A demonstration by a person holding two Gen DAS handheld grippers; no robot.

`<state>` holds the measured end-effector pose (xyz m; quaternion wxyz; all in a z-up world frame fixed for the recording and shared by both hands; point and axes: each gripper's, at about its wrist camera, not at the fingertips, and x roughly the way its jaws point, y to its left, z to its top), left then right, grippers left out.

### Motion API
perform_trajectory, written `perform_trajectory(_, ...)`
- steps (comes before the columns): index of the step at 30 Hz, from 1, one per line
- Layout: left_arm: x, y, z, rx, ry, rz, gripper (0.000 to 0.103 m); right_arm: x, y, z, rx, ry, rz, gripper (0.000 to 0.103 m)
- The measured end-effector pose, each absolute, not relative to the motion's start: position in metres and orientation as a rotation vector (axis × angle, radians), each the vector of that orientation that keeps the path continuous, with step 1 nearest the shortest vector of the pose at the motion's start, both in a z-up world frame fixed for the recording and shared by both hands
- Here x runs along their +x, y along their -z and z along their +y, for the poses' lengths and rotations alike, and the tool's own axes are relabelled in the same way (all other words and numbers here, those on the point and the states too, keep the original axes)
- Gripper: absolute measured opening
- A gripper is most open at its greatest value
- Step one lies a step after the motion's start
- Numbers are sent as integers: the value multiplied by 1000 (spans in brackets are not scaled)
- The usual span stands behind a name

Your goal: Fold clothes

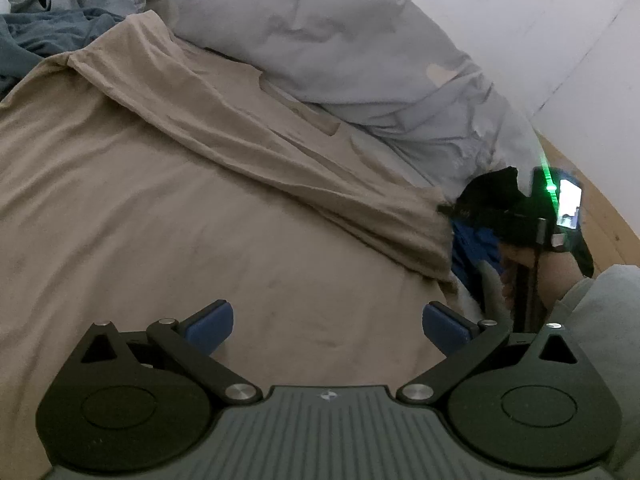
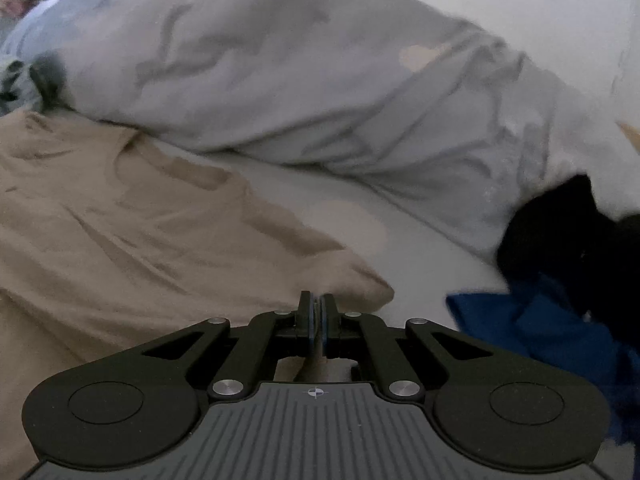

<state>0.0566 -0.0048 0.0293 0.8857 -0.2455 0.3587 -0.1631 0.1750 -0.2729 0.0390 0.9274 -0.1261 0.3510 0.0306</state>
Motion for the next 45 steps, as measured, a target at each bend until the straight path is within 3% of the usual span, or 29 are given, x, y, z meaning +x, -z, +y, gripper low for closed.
perform_trajectory(2,57,-29,-5,-511,338,750,103,180,-28,-272,-288,-49,782,8)
perform_trajectory(8,56,-29,-4,-510,340,757,103,171,-38,-295,-137,12,743,20)
perform_trajectory(14,57,-29,-5,-510,340,761,103,161,-41,-296,-48,-70,724,20)
perform_trajectory(25,58,-27,-5,-518,347,783,103,166,-25,-272,-108,-77,854,20)
perform_trajectory(34,59,-26,-5,-523,347,783,103,155,-22,-275,42,-22,917,23)
perform_trajectory(37,59,-26,-4,-530,346,786,103,157,-17,-279,63,-33,882,29)
perform_trajectory(45,60,-25,-3,-530,348,796,103,177,-12,-264,-80,-16,815,29)
